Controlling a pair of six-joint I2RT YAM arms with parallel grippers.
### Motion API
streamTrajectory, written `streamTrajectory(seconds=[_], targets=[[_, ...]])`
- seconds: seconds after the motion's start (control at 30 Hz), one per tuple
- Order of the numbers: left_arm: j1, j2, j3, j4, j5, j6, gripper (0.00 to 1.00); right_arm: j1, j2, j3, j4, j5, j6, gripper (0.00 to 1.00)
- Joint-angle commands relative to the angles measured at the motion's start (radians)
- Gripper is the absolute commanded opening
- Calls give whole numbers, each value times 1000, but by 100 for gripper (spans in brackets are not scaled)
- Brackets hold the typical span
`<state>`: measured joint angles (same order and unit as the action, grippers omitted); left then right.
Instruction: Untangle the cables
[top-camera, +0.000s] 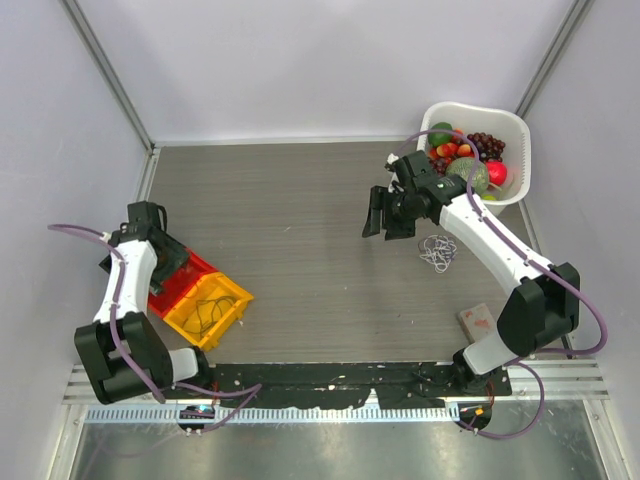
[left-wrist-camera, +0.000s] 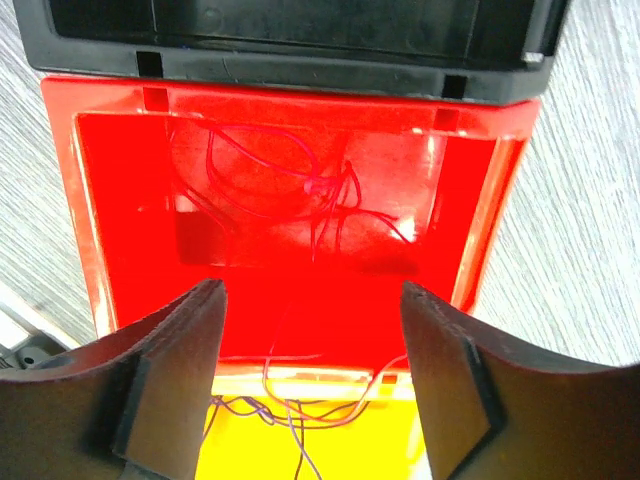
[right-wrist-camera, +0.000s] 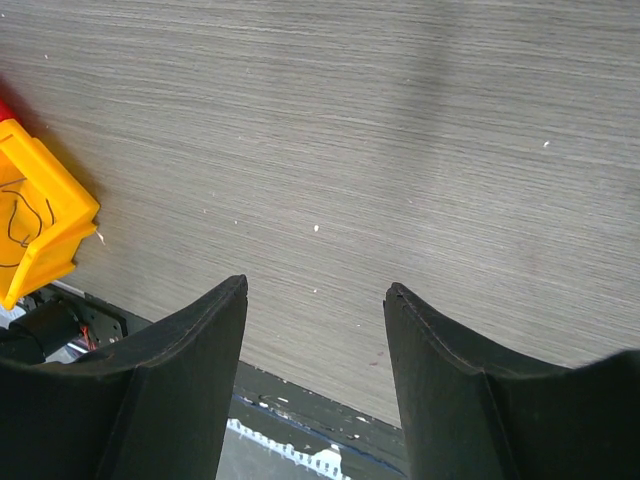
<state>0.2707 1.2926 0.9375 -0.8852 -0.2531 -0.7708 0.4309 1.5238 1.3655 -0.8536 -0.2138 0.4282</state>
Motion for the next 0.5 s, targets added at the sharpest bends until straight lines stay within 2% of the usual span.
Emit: streamTrajectory(seconds=[0.0, 0.1, 0.2, 0.33, 0.4, 0.47], targets=[[4, -73, 37, -44, 64, 57, 78, 8, -4, 40, 21, -21, -5, 62], [-13, -113, 37, -75, 120, 108, 87, 9, -4, 35, 28, -21, -6, 62], [-42, -144, 38, -112, 141, 133, 87, 9, -4, 27, 34, -25, -5, 62], [-47, -173, 52, -213, 121, 101, 77, 9, -16, 4, 51, -22, -9, 62], [-48, -191, 55, -248, 88, 68, 78, 9, -27, -11, 62, -16, -16, 62], [-48, -200, 50, -270, 42, 19, 84, 9, -36, -26, 74, -16, -17, 62]])
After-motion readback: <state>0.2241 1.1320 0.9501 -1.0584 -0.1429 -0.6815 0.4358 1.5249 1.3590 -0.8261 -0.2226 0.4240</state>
